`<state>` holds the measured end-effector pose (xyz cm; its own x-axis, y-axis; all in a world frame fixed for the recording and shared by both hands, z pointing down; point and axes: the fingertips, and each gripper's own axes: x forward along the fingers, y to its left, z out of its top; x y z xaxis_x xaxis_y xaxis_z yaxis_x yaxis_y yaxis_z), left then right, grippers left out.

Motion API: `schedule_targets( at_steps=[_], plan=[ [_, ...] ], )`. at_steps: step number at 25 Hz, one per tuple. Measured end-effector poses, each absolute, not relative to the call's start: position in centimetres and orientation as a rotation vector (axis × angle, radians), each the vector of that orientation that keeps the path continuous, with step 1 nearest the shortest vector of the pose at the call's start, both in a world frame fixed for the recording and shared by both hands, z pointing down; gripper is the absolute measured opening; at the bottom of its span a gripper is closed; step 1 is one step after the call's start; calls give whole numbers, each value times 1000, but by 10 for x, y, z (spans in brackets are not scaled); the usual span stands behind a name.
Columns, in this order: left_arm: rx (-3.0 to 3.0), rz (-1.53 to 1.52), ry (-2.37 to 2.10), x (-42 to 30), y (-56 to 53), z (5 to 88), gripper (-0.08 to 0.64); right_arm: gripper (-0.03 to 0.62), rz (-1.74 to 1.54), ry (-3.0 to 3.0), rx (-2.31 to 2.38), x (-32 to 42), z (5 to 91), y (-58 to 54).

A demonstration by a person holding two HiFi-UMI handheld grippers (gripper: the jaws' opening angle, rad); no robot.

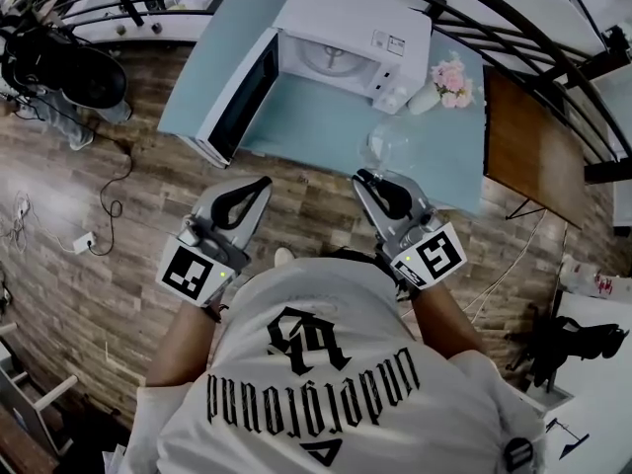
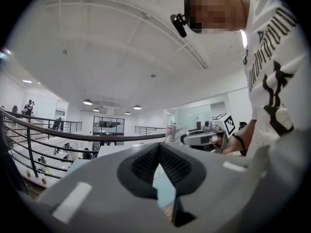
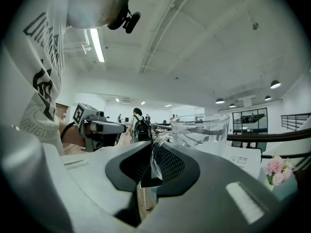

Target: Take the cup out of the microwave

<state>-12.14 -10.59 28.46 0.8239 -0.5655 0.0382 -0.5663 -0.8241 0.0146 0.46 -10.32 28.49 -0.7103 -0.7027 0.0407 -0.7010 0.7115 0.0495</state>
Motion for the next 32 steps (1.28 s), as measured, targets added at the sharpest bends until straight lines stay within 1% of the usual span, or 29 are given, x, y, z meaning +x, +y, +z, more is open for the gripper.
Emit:
schedule_targets(
  at_steps=[5,16,20,26,32],
  plan=[
    [2972,48,-982,-90,-90,275,49,38,-67,-2902,1091,27,279,-85],
    [2918,36,-1086,7,-18,272,49,37,-16,-2970,947,109,281,-14],
    [2880,47,-1128,32,9,279,49,37,4,-2991,923,138,285,8],
    [2843,80,-1179,50,50,285,49,37,-17,-2992,861,157,289,44],
    [2885,87,-1147,51,84,281,49,38,-24,-3003,880,155,284,76]
  ],
)
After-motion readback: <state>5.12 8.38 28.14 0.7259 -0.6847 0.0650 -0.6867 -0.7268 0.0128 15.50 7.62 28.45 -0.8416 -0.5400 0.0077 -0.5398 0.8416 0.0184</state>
